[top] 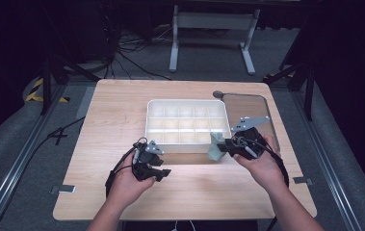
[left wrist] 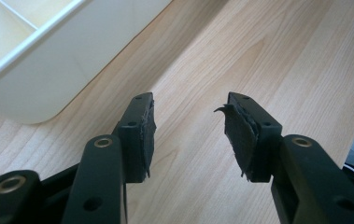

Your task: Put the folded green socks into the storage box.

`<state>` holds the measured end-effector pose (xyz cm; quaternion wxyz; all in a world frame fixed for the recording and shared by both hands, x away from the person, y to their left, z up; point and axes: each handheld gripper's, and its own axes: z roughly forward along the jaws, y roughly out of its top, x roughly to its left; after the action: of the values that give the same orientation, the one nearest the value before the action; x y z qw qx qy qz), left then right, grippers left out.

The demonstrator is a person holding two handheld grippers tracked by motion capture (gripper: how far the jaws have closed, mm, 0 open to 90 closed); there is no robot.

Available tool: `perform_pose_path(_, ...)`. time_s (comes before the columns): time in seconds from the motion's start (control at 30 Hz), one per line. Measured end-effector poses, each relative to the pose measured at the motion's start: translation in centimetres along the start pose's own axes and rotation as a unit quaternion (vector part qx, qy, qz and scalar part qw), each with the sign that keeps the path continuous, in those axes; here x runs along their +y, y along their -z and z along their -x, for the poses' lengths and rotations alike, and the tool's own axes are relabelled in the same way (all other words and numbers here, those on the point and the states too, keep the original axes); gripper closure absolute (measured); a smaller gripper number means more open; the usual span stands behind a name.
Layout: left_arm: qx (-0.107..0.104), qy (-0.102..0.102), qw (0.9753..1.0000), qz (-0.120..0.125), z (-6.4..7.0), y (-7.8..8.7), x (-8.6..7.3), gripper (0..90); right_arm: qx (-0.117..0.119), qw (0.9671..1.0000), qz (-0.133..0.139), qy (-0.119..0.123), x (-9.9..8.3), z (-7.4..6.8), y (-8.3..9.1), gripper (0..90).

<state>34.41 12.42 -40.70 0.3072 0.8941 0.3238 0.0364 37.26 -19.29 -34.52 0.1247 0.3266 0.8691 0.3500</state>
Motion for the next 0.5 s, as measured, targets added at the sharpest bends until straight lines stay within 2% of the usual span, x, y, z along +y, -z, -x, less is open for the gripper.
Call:
perform_pose_path(0.17, 0.001, 0.005, 1.0, 0.006, -0.2, 0.1, -0.1, 53.4, -0.017, 0.9999, 0.002, -0.001, 0.6, 0.9, 0.3, 74.9)
perform_pose_path(0.5, 0.002, 0.01, 0.9999, 0.007, -0.4, 0.5, -0.3, 53.2, -0.033, 0.9994, 0.0, 0.009, 1.8, 2.9, 0.4, 74.9)
